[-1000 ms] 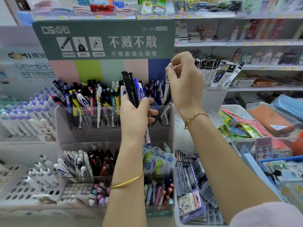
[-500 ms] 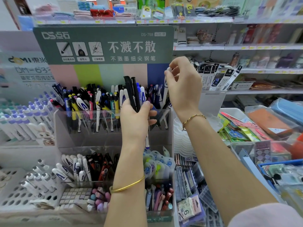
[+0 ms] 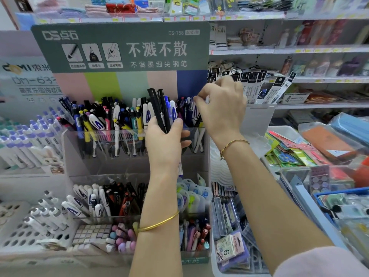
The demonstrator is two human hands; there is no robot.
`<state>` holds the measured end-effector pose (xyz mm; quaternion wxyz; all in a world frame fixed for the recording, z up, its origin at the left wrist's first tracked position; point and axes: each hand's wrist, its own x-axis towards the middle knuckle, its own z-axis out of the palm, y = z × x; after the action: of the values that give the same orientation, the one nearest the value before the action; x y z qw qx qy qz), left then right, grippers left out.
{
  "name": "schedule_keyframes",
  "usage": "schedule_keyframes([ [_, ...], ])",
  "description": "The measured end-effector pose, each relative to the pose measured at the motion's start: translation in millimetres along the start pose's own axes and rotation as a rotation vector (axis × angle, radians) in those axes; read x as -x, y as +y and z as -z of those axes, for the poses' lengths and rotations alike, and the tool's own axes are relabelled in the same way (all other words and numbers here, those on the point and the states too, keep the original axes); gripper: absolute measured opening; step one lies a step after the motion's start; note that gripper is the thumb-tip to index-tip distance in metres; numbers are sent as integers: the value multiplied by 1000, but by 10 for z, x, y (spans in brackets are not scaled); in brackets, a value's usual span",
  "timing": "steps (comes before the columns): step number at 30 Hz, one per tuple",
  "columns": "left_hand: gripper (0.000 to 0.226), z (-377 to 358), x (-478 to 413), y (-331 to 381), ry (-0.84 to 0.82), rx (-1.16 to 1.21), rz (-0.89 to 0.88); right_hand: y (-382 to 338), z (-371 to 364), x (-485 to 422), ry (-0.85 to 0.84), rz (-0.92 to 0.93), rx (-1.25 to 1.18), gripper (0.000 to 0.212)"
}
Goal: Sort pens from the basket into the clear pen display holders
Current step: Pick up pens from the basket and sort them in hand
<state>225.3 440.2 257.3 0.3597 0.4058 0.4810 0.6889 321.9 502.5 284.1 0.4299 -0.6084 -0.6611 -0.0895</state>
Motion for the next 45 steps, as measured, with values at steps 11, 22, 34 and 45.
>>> schedule_keyframes([
  [11,11,3,68,10,-105,20,12,-120,230,127,-317,-33,-563,17],
  [22,12,217,-47,7,163,43,18,-188,208,31,221,11,-789,9],
  [34,12,131,11,26,91,32,39,-240,-9,98,422,218,-490,10],
  [45,8,151,-39,37,27,-24,52,-182,-46,141,184,180,-464,17],
])
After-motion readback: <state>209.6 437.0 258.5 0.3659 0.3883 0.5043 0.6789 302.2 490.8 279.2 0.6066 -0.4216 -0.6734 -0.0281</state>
